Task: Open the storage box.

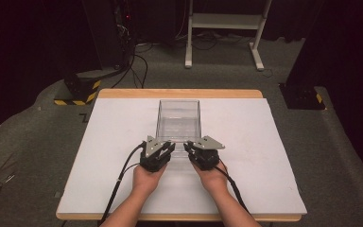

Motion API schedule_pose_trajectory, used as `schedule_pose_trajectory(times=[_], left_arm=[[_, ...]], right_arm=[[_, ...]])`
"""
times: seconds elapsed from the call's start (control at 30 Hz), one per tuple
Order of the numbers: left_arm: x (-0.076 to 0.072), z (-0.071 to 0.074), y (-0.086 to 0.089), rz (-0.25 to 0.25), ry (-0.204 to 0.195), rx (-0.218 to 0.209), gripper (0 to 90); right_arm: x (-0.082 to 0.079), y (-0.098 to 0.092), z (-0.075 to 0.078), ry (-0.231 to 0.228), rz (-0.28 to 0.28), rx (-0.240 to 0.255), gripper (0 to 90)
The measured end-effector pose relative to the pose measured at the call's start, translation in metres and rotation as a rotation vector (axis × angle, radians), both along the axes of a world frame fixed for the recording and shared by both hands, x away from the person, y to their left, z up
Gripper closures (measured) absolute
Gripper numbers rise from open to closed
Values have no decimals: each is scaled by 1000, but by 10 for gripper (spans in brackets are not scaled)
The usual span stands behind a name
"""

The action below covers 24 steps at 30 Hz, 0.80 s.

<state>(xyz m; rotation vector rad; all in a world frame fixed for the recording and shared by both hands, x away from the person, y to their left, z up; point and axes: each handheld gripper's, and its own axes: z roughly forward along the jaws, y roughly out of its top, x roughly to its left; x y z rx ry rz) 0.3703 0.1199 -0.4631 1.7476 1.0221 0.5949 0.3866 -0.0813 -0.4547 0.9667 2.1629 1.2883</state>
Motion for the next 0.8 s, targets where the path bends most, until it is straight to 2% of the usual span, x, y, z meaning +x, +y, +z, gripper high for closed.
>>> schedule_pose_trajectory(times=[0.3,0.8], left_arm=[[-9,-1,3,-4,0,-19,761],[-34,-3,3,-32,-18,1,767]], right_arm=[[-6,0,0,5,9,11,789],[-31,-3,-3,-5,27,22,789]])
